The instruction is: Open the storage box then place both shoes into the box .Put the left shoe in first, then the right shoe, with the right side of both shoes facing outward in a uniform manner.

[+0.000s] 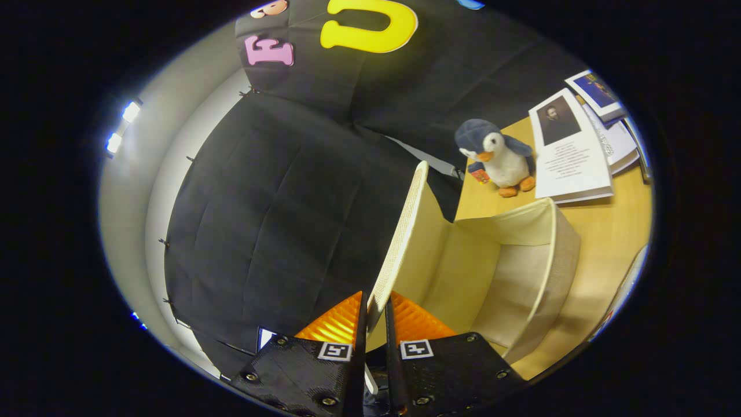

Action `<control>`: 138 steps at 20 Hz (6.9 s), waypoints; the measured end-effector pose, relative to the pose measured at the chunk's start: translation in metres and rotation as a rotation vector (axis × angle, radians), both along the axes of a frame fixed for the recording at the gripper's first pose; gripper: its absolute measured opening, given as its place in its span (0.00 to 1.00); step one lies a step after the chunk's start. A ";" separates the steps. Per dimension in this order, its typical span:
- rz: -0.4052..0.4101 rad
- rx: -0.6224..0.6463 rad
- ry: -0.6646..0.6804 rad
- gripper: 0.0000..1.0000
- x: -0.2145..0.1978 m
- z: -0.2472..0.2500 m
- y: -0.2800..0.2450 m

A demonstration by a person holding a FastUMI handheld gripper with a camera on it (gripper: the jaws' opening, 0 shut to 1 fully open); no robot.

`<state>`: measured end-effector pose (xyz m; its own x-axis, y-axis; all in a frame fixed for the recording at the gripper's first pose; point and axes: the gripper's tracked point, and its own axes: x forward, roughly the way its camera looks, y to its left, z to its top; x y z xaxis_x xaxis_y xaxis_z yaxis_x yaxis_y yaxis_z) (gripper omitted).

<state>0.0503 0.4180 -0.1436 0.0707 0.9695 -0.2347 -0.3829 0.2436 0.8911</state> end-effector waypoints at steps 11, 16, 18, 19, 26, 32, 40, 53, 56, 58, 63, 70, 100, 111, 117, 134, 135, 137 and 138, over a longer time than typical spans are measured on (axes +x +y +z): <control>0.157 -0.034 -0.046 0.16 -0.028 0.007 0.154; 0.139 -0.118 -0.022 0.31 -0.033 -0.021 0.195; 0.129 -0.134 -0.025 0.57 -0.030 -0.020 0.193; 0.126 -0.143 -0.036 0.65 -0.031 -0.023 0.192; 0.117 -0.195 -0.134 0.96 -0.027 -0.010 0.141; 0.067 -0.243 -0.229 0.96 -0.018 0.002 0.059; -0.127 -0.363 -0.302 0.96 0.016 -0.013 -0.086; -0.387 -0.659 -0.123 0.96 0.025 -0.122 -0.271; -0.366 -0.718 -0.046 0.96 0.011 -0.159 -0.287; -0.343 -0.748 -0.007 0.96 0.002 -0.179 -0.293; -0.274 -0.828 0.030 0.96 -0.016 -0.221 -0.304; -0.170 -0.968 0.060 0.81 -0.018 -0.272 -0.309; -0.228 -0.800 0.116 0.03 -0.003 -0.096 -0.252; -0.009 -0.760 0.003 0.03 0.007 -0.071 -0.105; 0.102 -0.791 -0.001 0.03 0.002 -0.106 -0.040; 0.151 -0.880 -0.061 0.72 0.008 -0.144 -0.003; 0.141 -0.880 -0.082 0.99 0.014 -0.138 -0.006; 0.122 -0.872 -0.107 0.97 0.017 -0.131 -0.012; 0.110 -0.866 -0.110 0.97 0.018 -0.128 -0.016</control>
<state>0.0682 0.4016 -0.2715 0.0524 0.4570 -0.8879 -0.5169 0.7732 0.3675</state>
